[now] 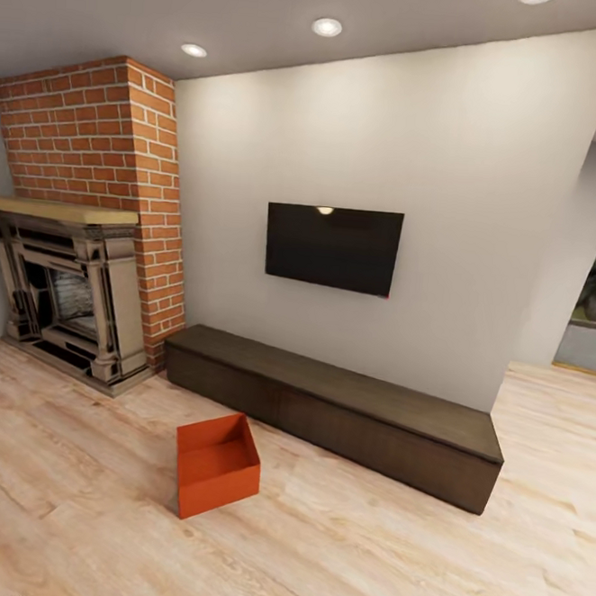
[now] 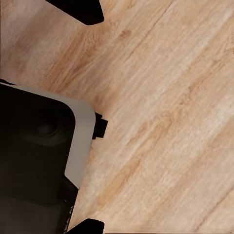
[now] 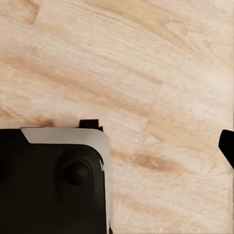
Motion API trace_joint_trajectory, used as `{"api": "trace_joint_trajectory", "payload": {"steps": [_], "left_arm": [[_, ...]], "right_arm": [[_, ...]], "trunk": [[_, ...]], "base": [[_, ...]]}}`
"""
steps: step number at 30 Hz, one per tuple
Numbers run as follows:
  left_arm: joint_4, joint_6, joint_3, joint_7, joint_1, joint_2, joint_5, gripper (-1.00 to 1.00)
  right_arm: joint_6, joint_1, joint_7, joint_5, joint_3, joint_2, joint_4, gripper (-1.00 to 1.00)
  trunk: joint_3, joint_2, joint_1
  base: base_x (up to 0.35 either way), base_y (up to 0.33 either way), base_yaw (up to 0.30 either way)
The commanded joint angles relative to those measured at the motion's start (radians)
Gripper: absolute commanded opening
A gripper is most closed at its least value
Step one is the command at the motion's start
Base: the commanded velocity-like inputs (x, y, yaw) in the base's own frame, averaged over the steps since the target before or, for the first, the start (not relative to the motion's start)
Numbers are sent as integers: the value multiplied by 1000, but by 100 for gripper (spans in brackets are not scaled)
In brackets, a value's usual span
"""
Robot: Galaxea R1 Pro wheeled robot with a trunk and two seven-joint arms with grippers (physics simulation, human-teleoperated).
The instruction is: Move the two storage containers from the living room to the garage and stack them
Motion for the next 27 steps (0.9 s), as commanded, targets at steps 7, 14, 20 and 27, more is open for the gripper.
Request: {"api": "trace_joint_trajectory", "payload": {"steps": [7,14,20,27], "left_arm": [[1,-9,-5,3,-1,0,8,100],[1,-10,-5,3,-1,0,8,100],[1,-10,-5,3,-1,0,8,100],[1,-9,-5,3,-1,0,8,100]], "right_arm": [[-5,-1,-1,-6,9,0,3,100],[-5,-1,-6,-6,11,0,3,100],[-5,-1,-7,-6,11,0,3,100],[-5,-1,-7,-6,11,0,3,100]], "trunk": [[-1,-1,1],[-1,-1,1],[-1,-1,1],[-1,-1,1]], "base": [[257,-174,270],[250,-178,270],[250,-179,270],[250,-179,270]]}}
